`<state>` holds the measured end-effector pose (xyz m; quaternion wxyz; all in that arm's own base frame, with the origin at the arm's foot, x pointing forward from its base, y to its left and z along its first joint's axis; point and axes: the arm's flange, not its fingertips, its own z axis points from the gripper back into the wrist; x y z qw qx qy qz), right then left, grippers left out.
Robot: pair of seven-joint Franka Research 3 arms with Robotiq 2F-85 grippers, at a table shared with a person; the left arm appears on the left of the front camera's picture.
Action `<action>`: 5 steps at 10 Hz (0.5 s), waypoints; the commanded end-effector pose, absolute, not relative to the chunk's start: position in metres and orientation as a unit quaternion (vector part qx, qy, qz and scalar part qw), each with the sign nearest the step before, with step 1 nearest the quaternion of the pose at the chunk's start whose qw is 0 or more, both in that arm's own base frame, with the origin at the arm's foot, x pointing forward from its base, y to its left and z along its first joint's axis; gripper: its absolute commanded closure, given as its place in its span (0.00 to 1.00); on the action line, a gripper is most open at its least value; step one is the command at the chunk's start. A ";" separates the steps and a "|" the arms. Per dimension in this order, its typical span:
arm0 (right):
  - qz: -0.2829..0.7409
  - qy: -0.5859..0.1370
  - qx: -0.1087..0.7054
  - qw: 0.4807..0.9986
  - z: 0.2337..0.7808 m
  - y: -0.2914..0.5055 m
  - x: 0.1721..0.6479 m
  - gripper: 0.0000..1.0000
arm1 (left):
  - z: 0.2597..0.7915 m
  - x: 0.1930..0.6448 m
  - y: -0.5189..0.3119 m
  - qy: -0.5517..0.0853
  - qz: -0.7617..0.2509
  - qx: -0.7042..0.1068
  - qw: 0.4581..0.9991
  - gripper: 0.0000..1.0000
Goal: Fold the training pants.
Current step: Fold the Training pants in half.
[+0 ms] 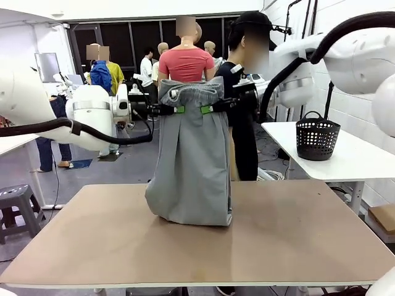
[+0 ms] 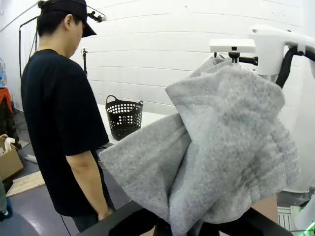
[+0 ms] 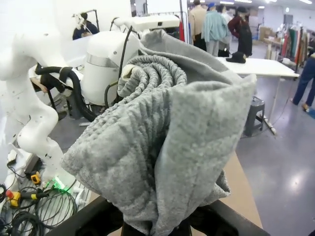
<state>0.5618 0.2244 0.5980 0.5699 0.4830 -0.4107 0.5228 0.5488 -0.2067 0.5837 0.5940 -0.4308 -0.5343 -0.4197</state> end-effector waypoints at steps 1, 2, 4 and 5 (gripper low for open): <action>0.531 -0.401 0.474 0.577 0.620 0.229 0.589 1.00 | 0.621 0.581 -0.200 -0.551 -0.406 -0.417 0.599 1.00; 0.536 -0.415 0.462 0.571 0.630 0.233 0.601 1.00 | 0.632 0.585 -0.202 -0.564 -0.408 -0.410 0.589 1.00; 0.545 -0.431 0.433 0.574 0.634 0.238 0.616 1.00 | 0.635 0.591 -0.202 -0.588 -0.416 -0.395 0.571 1.00; 0.561 -0.429 0.422 0.569 0.630 0.236 0.623 1.00 | 0.625 0.599 -0.199 -0.592 -0.411 -0.398 0.567 1.00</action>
